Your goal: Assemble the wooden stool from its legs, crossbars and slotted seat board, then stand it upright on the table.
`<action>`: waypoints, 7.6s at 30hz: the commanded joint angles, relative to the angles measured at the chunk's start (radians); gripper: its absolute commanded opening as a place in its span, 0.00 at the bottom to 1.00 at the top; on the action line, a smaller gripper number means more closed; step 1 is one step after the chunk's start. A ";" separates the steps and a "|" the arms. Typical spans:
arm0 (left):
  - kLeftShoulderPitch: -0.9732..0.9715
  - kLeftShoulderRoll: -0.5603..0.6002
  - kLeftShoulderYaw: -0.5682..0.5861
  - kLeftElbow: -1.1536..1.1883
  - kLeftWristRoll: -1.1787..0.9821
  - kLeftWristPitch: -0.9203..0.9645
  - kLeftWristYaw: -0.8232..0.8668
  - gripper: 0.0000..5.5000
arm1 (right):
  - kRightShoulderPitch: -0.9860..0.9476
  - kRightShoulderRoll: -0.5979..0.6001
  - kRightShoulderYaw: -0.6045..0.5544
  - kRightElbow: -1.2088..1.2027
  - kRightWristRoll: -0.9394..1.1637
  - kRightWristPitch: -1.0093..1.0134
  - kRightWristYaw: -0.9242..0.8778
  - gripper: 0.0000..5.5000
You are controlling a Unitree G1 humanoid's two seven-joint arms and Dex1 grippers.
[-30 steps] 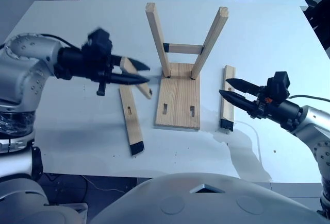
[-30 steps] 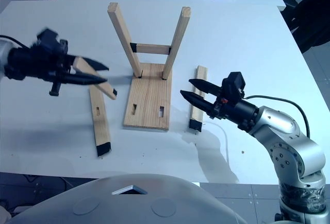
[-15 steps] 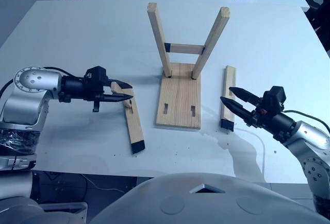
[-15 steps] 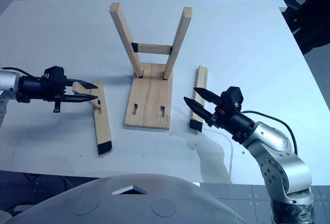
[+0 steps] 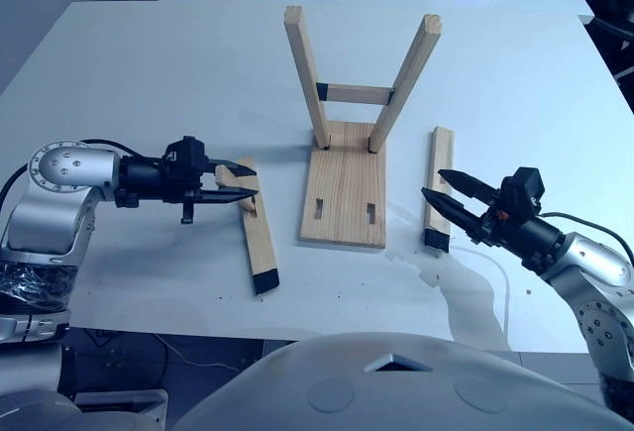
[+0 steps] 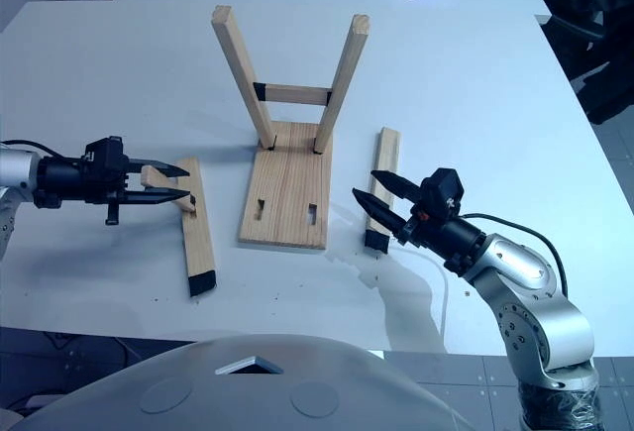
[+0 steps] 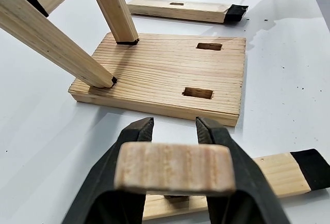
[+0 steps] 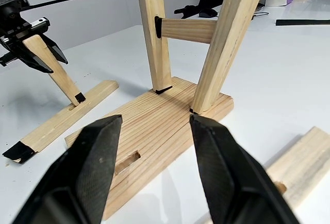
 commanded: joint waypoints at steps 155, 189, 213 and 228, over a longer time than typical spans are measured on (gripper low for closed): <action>-0.100 -0.234 0.000 0.258 -0.074 0.176 0.185 0.68 | -0.041 -0.110 0.035 0.045 -0.179 -0.046 0.025 0.44; -0.179 -0.134 0.182 -0.034 -0.318 0.508 0.164 0.56 | -0.011 -0.099 0.037 0.021 -0.189 -0.055 0.015 0.44; -0.255 -0.143 0.261 -0.021 -0.426 0.577 0.209 0.56 | -0.014 -0.120 0.029 -0.014 -0.181 -0.031 0.026 0.44; -0.096 -0.280 0.121 0.128 -0.290 0.405 0.229 0.56 | -0.039 -0.121 0.049 -0.007 -0.186 -0.018 0.045 0.44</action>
